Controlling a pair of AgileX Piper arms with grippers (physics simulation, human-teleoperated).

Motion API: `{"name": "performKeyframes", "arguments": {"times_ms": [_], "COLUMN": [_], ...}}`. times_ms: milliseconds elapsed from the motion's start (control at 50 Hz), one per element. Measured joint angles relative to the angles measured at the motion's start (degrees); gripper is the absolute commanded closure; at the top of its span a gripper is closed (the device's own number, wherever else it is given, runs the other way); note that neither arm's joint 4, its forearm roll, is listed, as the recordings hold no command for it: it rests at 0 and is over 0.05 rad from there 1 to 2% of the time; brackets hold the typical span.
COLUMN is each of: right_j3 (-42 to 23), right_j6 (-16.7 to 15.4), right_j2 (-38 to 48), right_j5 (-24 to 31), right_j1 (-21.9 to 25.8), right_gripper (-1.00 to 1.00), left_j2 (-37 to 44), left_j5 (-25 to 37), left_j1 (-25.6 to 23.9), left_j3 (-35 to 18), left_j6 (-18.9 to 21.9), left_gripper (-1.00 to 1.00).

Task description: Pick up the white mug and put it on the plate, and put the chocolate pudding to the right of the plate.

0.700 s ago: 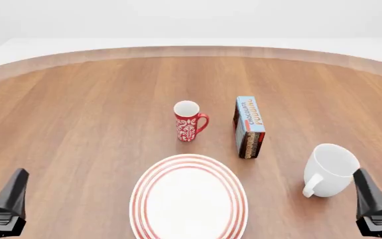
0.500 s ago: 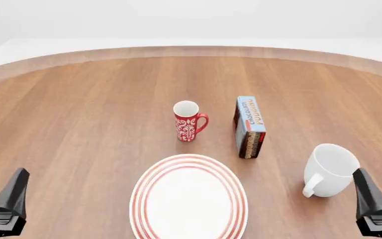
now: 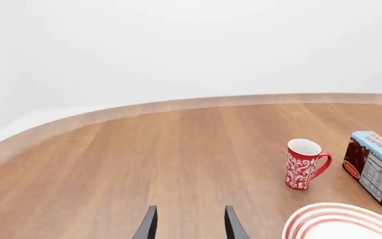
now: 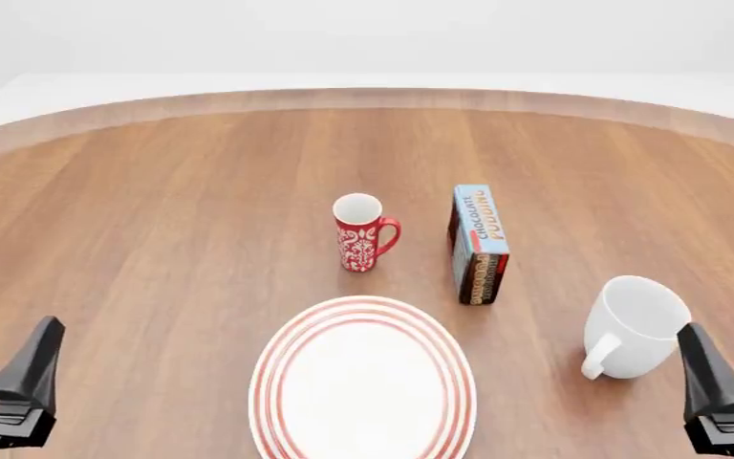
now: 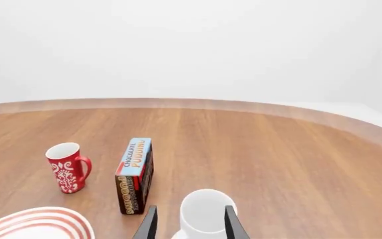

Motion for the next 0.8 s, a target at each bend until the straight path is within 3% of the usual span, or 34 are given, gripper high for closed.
{"name": "performKeyframes", "arguments": {"times_ms": [800], "right_j3": [0.06], "right_j6": [0.0], "right_j2": [0.03], "right_j5": [0.0], "right_j1": [0.01], "right_gripper": [-1.0], "left_j2": [13.09], "left_j5": [-6.88], "left_j1": [-8.36], "left_j3": [-6.98], "left_j6": [5.54], "left_gripper": [-1.0]}}
